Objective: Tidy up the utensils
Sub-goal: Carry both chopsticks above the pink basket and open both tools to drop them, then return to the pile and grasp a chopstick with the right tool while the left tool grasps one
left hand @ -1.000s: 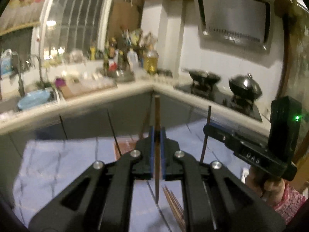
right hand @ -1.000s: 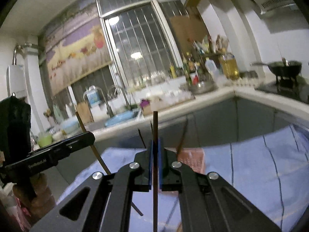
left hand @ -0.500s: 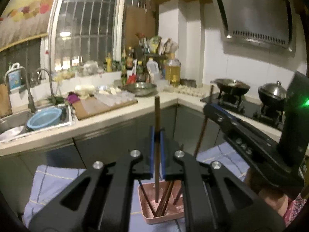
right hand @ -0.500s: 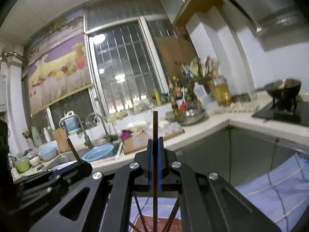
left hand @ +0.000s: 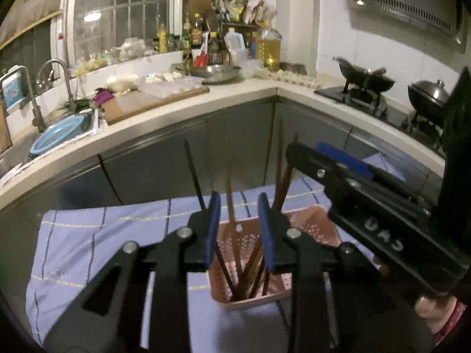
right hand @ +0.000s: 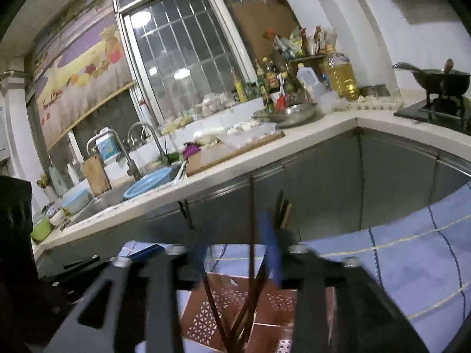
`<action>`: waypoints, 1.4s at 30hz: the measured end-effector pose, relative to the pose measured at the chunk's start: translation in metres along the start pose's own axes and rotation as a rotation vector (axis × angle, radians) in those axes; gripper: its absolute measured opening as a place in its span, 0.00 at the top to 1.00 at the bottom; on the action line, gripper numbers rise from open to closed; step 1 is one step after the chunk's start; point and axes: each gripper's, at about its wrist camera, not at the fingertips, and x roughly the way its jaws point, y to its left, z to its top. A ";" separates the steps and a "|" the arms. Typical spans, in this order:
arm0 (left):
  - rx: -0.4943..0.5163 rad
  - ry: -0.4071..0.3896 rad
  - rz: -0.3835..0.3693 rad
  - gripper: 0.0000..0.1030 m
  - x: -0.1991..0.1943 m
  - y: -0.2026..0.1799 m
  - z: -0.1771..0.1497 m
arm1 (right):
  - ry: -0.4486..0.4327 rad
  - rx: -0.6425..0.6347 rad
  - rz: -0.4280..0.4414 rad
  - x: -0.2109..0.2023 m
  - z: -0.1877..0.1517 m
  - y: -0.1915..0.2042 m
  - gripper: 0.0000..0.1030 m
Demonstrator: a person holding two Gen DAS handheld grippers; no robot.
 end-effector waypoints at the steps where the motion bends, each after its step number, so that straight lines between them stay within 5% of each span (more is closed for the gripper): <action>1: -0.004 -0.018 -0.003 0.76 -0.010 -0.001 0.003 | -0.022 -0.008 0.002 -0.008 0.003 0.003 0.56; 7: -0.019 -0.146 -0.037 0.76 -0.082 -0.010 0.004 | -0.100 -0.050 0.034 -0.078 0.017 0.021 0.56; 11: -0.028 -0.145 -0.091 0.76 -0.112 -0.017 -0.038 | -0.054 -0.039 0.050 -0.119 -0.011 0.011 0.61; 16: -0.032 0.072 -0.150 0.76 -0.088 -0.029 -0.141 | 0.244 -0.027 -0.066 -0.135 -0.124 -0.020 0.86; 20: -0.078 0.267 -0.229 0.76 -0.059 -0.043 -0.199 | 0.459 0.006 -0.103 -0.133 -0.196 -0.033 0.88; 25: -0.051 0.335 -0.272 0.76 -0.051 -0.071 -0.226 | 0.574 -0.048 -0.124 -0.128 -0.237 -0.023 0.88; 30: -0.013 0.369 -0.257 0.76 -0.045 -0.090 -0.238 | 0.553 -0.149 -0.193 -0.125 -0.244 -0.013 0.89; 42: 0.058 0.398 -0.173 0.75 -0.022 -0.105 -0.245 | 0.526 -0.060 -0.193 -0.137 -0.240 -0.042 0.89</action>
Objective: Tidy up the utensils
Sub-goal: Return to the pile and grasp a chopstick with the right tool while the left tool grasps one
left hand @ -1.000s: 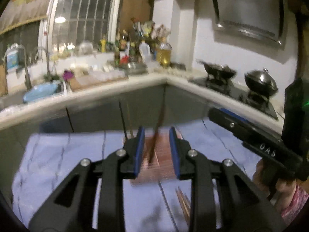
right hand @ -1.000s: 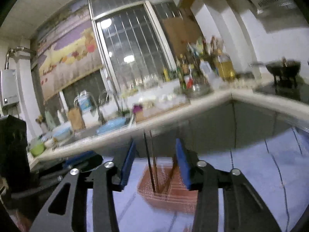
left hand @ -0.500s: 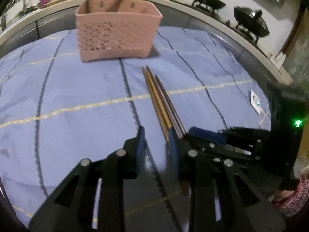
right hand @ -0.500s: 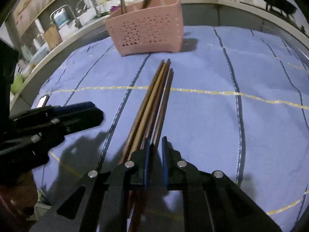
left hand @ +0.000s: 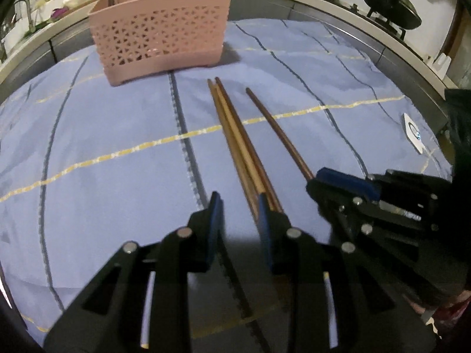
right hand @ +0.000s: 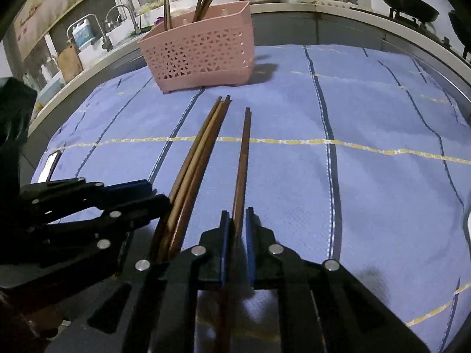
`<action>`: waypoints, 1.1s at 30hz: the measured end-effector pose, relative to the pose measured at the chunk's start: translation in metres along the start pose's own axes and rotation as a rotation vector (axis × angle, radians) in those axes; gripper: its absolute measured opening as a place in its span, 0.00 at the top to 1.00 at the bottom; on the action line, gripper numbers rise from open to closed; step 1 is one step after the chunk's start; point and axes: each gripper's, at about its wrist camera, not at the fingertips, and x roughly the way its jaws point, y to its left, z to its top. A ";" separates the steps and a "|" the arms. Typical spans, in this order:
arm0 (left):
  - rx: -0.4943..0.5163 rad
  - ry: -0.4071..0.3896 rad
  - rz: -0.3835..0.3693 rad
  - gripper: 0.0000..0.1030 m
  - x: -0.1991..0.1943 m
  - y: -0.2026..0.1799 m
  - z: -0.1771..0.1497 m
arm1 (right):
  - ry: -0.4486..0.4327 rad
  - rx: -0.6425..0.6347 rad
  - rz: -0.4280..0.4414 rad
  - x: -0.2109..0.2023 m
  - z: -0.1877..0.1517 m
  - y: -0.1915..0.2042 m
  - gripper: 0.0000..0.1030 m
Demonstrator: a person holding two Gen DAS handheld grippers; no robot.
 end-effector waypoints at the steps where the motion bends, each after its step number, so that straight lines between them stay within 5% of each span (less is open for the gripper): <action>1: 0.004 0.005 0.007 0.75 0.003 -0.002 0.003 | -0.003 0.002 0.002 0.000 0.000 0.000 0.89; 6: 0.074 -0.025 0.108 0.78 0.013 -0.018 0.011 | -0.019 -0.006 0.001 0.003 0.004 0.000 0.89; 11: 0.055 -0.033 0.095 0.93 0.015 -0.009 0.018 | -0.026 -0.007 -0.001 0.009 0.014 -0.002 0.89; 26: 0.022 -0.014 0.167 0.92 -0.037 0.053 -0.054 | 0.007 0.038 0.021 -0.014 -0.013 -0.020 0.94; 33: 0.064 0.011 0.176 0.84 -0.020 0.049 -0.024 | 0.076 0.062 0.052 -0.003 0.010 -0.026 0.93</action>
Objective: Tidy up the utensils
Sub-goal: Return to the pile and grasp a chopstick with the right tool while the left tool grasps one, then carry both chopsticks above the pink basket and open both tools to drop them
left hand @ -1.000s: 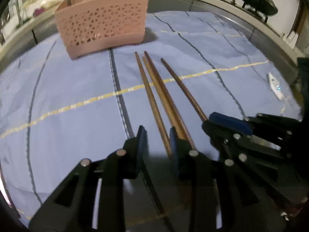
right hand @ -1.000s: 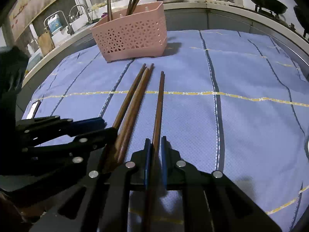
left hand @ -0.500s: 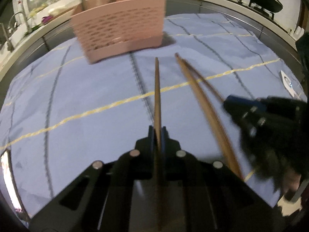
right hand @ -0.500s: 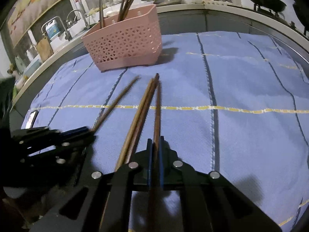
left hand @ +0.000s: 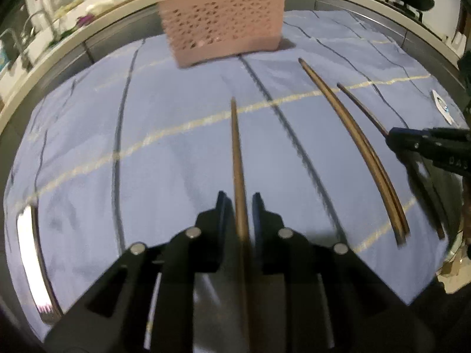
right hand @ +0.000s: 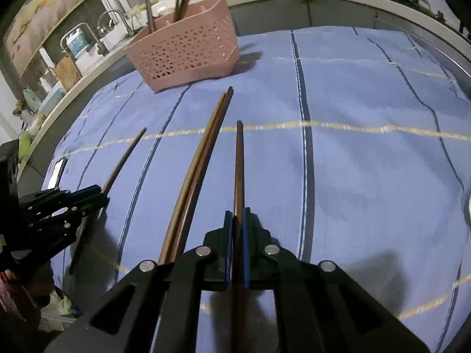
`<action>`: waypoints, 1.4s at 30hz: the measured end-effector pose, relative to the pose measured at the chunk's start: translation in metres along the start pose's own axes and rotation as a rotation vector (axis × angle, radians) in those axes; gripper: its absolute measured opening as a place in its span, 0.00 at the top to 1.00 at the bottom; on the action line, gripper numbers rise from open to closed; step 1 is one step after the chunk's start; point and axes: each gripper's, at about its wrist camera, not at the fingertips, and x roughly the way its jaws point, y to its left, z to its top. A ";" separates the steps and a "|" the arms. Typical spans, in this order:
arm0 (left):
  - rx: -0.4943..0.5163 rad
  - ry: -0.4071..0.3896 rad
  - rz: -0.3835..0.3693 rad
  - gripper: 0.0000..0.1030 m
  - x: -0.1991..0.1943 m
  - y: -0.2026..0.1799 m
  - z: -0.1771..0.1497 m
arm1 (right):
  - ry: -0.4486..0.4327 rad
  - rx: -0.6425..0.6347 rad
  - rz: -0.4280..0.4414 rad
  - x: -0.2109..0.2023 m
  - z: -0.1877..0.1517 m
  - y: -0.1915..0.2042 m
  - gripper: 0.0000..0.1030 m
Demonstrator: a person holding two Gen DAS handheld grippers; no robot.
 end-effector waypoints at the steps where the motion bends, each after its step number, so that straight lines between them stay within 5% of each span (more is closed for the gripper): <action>1: 0.009 -0.007 0.002 0.84 0.006 -0.002 0.010 | 0.002 -0.008 -0.003 0.003 0.005 0.001 0.93; 11: -0.040 -0.034 -0.088 0.95 0.019 0.005 0.053 | -0.022 -0.005 0.049 0.016 0.046 -0.002 0.95; 21: -0.153 -0.405 -0.184 0.95 -0.125 0.060 0.100 | -0.416 -0.051 0.226 -0.092 0.094 0.022 0.95; 28: -0.214 -0.629 -0.149 0.95 -0.196 0.101 0.184 | -0.624 -0.065 0.261 -0.130 0.192 0.048 0.95; 36: -0.225 -0.644 -0.069 0.95 -0.168 0.118 0.260 | -0.695 -0.084 0.227 -0.108 0.280 0.080 0.95; 42: -0.201 -0.560 -0.066 0.95 -0.122 0.116 0.266 | -0.620 -0.083 0.210 -0.061 0.288 0.080 0.95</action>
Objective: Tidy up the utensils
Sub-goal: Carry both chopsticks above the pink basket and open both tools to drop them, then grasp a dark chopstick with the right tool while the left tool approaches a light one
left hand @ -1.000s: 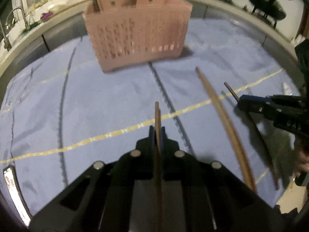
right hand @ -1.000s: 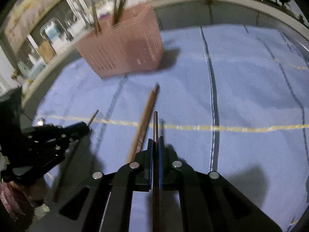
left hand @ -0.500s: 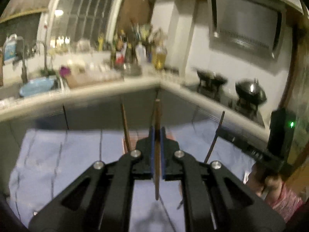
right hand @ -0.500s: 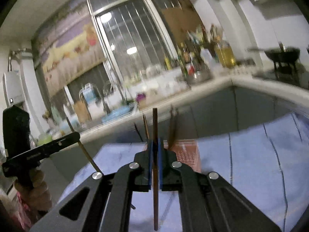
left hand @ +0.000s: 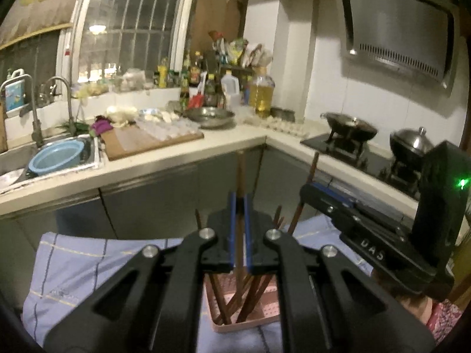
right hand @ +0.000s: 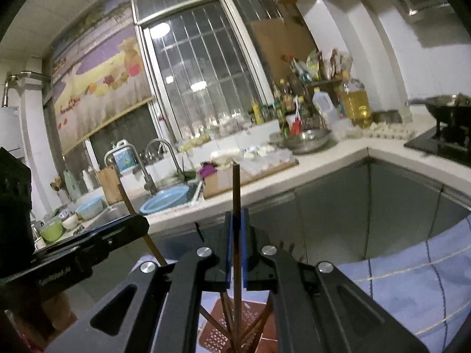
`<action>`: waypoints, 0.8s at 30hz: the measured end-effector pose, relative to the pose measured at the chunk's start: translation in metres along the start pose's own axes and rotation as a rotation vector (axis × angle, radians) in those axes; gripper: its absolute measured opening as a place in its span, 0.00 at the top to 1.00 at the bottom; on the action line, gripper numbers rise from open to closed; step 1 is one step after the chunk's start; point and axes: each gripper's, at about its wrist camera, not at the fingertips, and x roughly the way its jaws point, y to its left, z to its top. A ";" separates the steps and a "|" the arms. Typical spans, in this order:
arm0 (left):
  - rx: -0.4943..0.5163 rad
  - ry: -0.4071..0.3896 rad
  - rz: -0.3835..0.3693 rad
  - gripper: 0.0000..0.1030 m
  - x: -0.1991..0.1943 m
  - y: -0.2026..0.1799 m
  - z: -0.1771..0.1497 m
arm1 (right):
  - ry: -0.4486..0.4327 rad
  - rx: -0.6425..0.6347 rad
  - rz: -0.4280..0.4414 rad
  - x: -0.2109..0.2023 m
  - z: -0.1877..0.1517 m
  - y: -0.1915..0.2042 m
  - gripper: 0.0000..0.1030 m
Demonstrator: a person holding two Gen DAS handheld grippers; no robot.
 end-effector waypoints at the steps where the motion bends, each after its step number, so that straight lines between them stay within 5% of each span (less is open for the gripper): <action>1: 0.001 0.019 0.001 0.95 0.006 0.001 -0.005 | 0.015 0.002 -0.002 0.004 -0.006 -0.001 0.95; 8: 0.020 0.169 0.037 0.88 0.041 0.002 -0.041 | 0.148 -0.005 -0.007 0.025 -0.037 0.001 0.92; 10: 0.021 0.189 0.050 0.86 0.043 0.000 -0.047 | 0.162 -0.002 -0.005 0.021 -0.036 0.005 0.85; 13: 0.004 0.167 0.050 0.86 0.026 -0.001 -0.043 | 0.117 -0.002 -0.002 0.000 -0.027 0.011 0.66; 20: 0.000 0.025 0.015 0.86 -0.055 -0.019 -0.041 | -0.007 0.007 0.034 -0.081 -0.010 0.024 0.66; 24: 0.020 0.061 0.012 0.86 -0.078 -0.032 -0.102 | 0.054 0.063 0.011 -0.123 -0.062 0.008 0.67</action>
